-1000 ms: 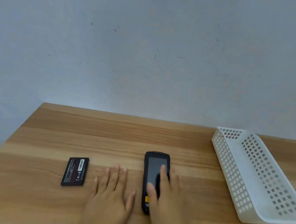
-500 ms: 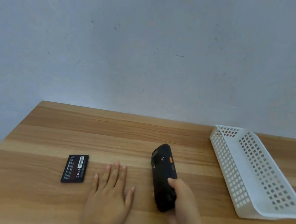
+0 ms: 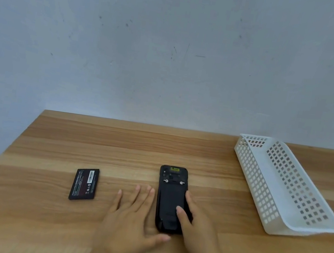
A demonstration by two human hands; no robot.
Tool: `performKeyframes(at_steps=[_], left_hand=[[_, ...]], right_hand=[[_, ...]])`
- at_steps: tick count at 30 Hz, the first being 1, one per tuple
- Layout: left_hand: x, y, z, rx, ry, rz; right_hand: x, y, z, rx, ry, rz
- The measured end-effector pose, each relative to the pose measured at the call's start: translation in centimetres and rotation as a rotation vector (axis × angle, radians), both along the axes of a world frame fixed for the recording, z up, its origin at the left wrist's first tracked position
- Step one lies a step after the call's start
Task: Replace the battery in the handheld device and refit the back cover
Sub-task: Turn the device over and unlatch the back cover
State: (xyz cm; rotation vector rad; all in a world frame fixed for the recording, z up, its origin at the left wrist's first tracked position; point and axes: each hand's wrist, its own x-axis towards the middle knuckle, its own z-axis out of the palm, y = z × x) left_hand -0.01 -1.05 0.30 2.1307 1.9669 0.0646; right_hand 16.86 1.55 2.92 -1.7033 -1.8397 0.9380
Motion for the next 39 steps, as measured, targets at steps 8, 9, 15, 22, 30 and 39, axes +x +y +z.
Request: performKeyframes(at_steps=[8, 9, 15, 22, 30, 39], left_hand=[[-0.2, 0.1, -0.6, 0.099, 0.004, -0.017], [-0.2, 0.0, -0.6, 0.109, 0.0, -0.012], [-0.4, 0.2, -1.0, 0.138, 0.011, -0.012], [-0.3, 0.1, -1.0, 0.152, 0.02, -0.005], [-0.4, 0.1, -1.0, 0.163, 0.025, -0.01], [-0.3, 0.2, -1.1, 0.168, 0.019, -0.01]], right_hand=[[1.4, 6.7, 4.1, 0.101, -0.454, 0.261], [1.2, 7.6, 4.4, 0.095, -0.529, 0.343], [0.3, 10.6, 5.4, 0.079, -0.789, 0.675], [0.2, 11.7, 5.7, 0.112, -0.838, 0.775], [-0.5, 11.9, 6.3, 0.116, -0.893, 0.82], [-1.0, 12.1, 6.1, 0.193, -0.977, 0.829]])
